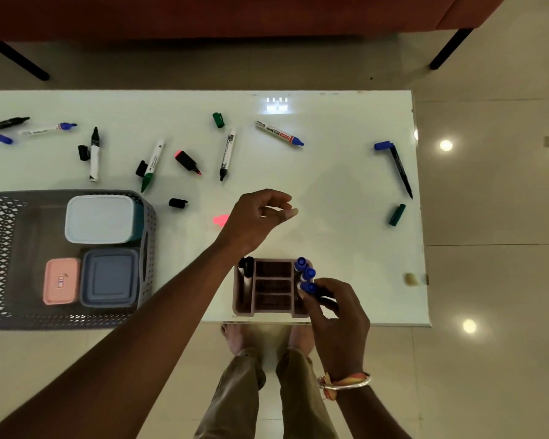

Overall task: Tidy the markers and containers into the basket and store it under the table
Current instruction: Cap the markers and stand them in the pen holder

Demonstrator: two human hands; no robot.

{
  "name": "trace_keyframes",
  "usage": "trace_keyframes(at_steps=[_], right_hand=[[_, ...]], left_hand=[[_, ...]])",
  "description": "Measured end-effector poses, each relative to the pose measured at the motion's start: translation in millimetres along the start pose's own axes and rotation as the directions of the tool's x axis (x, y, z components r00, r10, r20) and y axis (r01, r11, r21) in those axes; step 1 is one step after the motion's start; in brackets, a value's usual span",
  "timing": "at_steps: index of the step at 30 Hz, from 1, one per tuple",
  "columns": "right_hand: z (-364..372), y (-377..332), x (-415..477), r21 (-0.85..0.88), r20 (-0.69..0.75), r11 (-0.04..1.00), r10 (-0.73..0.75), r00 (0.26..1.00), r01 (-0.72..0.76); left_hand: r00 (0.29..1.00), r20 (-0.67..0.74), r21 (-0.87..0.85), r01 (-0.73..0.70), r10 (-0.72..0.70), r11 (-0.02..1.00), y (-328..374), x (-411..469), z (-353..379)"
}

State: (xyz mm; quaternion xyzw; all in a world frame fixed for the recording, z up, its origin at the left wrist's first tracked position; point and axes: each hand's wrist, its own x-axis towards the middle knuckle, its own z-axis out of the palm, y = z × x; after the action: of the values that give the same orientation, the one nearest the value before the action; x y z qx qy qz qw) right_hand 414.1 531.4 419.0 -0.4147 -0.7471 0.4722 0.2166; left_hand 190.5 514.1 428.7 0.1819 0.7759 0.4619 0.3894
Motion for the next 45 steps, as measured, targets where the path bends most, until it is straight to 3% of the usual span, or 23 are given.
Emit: trace_keyframes(at_steps=[9, 13, 16, 20, 24, 27, 31, 34, 39, 45], right_hand=[[-4.4, -1.3, 1.2, 0.002, 0.042, 0.998, 0.057, 0.997, -0.057], [-22.1, -6.9, 11.2, 0.017, 0.11, 1.0, -0.006, 0.994, 0.004], [-36.0, -7.7, 36.4, -0.024, 0.083, 0.999, -0.042, 0.996, 0.044], [-46.4, 3.3, 98.8, -0.107, -0.066, 0.993, -0.062, 0.996, 0.054], [-49.7, 22.1, 181.2, -0.235, -0.126, 0.972, -0.009, 0.992, -0.021], [-55.3, 41.0, 237.6, -0.394, -0.112, 0.918, 0.005, 0.994, -0.049], [-61.1, 63.5, 285.3, -0.564, -0.052, 0.801, 0.209, 0.977, -0.201], [-62.5, 74.4, 299.6, -0.641, 0.007, 0.738, 0.282, 0.959, -0.212], [-67.1, 71.8, 311.3, -0.564, -0.009, 0.768, 0.362, 0.932, -0.303], [-93.2, 74.1, 303.4, -0.21, -0.156, 0.813, 0.52, 0.84, -0.543]], left_hand=[[1.0, 0.013, 0.034, -0.007, 0.006, 0.999, 5.4, 5.7, -3.4], [1.0, 0.022, 0.049, -0.009, 0.008, 0.999, 5.5, 11.1, -4.2], [0.999, 0.036, 0.068, -0.019, 0.016, 0.998, 6.5, 18.5, -3.1], [0.997, 0.074, 0.097, -0.038, 0.031, 0.995, 11.6, 35.1, 6.8], [0.99, 0.137, 0.159, -0.063, 0.042, 0.985, 23.8, 57.6, 22.2], [0.984, 0.165, 0.214, -0.101, 0.065, 0.972, 34.2, 73.0, 32.9], [0.98, 0.18, 0.275, -0.127, 0.078, 0.953, 38.1, 86.3, 47.9], [0.964, 0.257, 0.374, -0.159, 0.062, 0.914, 39.0, 90.9, 70.4], [0.892, 0.45, 0.594, -0.331, 0.038, 0.733, 42.3, 99.1, 132.5], [0.896, 0.435, 0.701, -0.402, 0.094, 0.588, 55.0, 95.2, 198.4]])
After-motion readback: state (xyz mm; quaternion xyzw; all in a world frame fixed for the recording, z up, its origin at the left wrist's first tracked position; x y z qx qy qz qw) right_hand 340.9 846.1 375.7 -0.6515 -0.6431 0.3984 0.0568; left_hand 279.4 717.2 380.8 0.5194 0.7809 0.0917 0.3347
